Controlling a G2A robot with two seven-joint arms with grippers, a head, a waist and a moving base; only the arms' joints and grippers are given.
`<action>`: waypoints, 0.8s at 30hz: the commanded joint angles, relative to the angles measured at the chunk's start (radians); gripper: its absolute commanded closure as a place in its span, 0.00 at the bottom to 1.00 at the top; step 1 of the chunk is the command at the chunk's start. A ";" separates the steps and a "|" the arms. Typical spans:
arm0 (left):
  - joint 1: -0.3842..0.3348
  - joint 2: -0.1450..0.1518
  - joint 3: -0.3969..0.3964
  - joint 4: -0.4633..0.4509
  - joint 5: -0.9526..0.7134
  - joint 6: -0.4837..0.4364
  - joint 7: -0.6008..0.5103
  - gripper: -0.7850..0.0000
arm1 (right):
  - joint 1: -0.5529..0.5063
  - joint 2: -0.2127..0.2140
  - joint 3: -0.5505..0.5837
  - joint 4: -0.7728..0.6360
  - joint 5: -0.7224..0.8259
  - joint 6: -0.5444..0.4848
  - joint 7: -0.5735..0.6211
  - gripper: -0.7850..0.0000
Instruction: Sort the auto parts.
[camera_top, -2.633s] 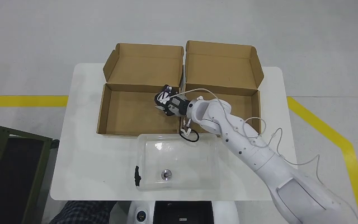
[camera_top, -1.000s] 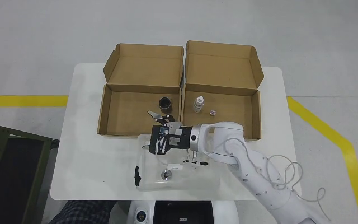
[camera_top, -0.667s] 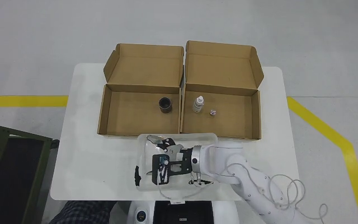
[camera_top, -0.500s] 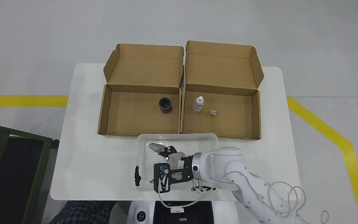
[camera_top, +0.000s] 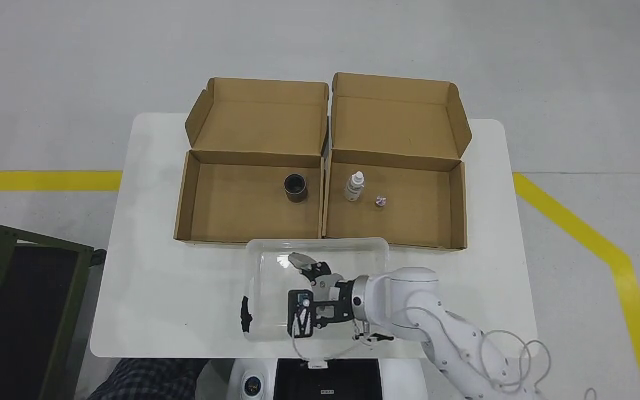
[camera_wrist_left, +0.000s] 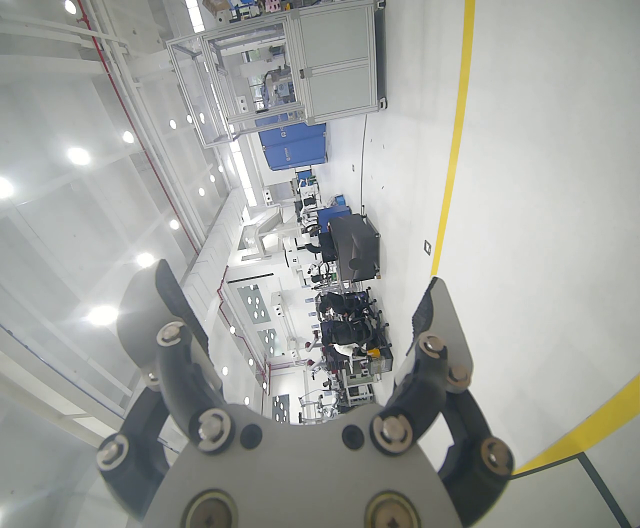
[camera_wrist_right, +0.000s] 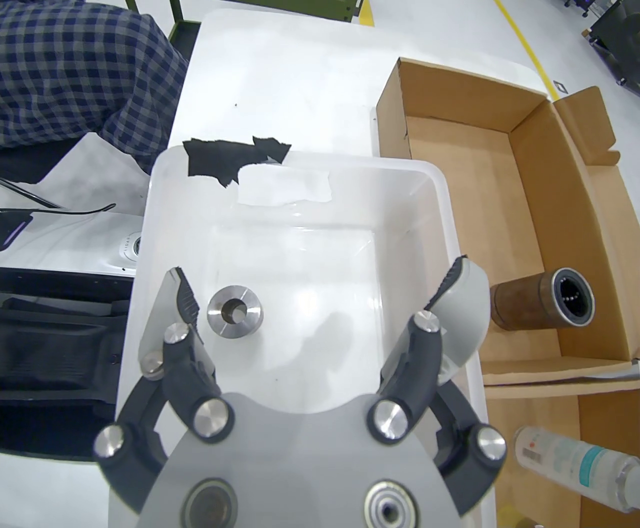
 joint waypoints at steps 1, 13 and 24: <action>0.000 0.000 0.000 0.000 0.000 0.000 0.000 0.00 | 0.006 0.001 0.004 0.010 0.004 0.004 0.000 0.00; 0.000 0.000 0.000 0.000 0.000 0.000 0.000 0.00 | 0.036 0.005 -0.021 0.033 0.016 -0.052 0.048 0.04; 0.000 0.000 0.000 0.000 0.000 0.000 0.000 0.00 | 0.077 0.002 -0.057 0.075 0.062 -0.077 0.088 0.14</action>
